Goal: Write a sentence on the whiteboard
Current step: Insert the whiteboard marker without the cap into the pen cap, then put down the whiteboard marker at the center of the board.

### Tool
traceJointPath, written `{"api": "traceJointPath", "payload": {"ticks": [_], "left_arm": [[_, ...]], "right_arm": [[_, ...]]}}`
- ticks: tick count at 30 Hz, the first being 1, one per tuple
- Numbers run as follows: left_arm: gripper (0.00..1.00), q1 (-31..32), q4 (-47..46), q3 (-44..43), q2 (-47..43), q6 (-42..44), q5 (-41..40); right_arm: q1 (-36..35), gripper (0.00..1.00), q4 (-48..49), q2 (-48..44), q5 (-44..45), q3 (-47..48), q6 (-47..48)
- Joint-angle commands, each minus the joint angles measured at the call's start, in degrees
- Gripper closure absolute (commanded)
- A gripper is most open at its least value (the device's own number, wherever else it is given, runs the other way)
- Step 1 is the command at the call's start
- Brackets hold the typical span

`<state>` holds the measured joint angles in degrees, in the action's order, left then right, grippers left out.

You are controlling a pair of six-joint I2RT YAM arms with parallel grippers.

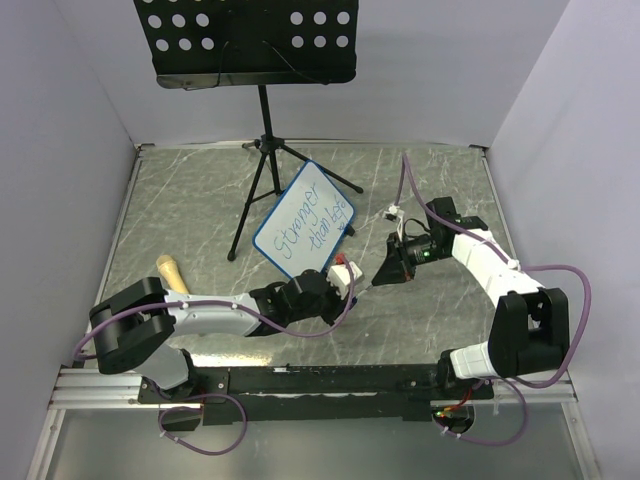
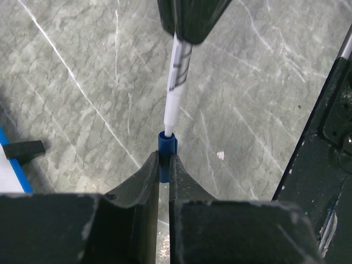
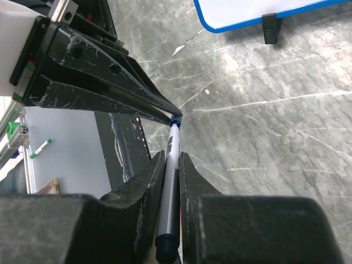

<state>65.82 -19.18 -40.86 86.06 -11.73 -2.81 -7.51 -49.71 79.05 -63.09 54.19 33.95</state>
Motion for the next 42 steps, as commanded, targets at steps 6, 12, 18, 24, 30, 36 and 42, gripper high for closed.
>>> {"api": "traceJointPath", "payload": {"ticks": [6,12,18,24,30,36,42], "left_arm": [[0.95,0.1,-3.14,-3.17,-2.21,-0.23,1.58],[0.95,0.1,-3.67,-4.49,-1.43,0.04,1.41],[0.96,-0.17,-6.83,-5.89,-0.02,0.3,0.26],[0.94,-0.43,-10.08,-6.34,2.62,-1.02,0.79],[0.92,-1.4,-13.34,-4.05,4.38,-2.86,0.96],[0.89,-1.4,-13.87,-1.69,2.27,-4.09,0.61],[0.73,-1.4,-10.53,4.89,-6.24,-5.94,-3.68]], "right_arm": [[-1.89,1.0,0.23,1.37,-0.1,1.09,0.67],[-3.3,1.0,-0.3,2.34,0.25,1.62,1.03],[-4.53,1.0,-0.47,3.31,0.86,1.97,1.2],[-4.62,1.0,1.55,2.34,3.23,1.71,-0.11],[-5.15,1.0,5.58,1.64,11.12,0.65,-2.49],[-5.76,1.0,7.7,2.96,16.06,0.39,-3.98],[-6.55,1.0,9.02,1.38,21.16,-0.05,-4.42]]}}
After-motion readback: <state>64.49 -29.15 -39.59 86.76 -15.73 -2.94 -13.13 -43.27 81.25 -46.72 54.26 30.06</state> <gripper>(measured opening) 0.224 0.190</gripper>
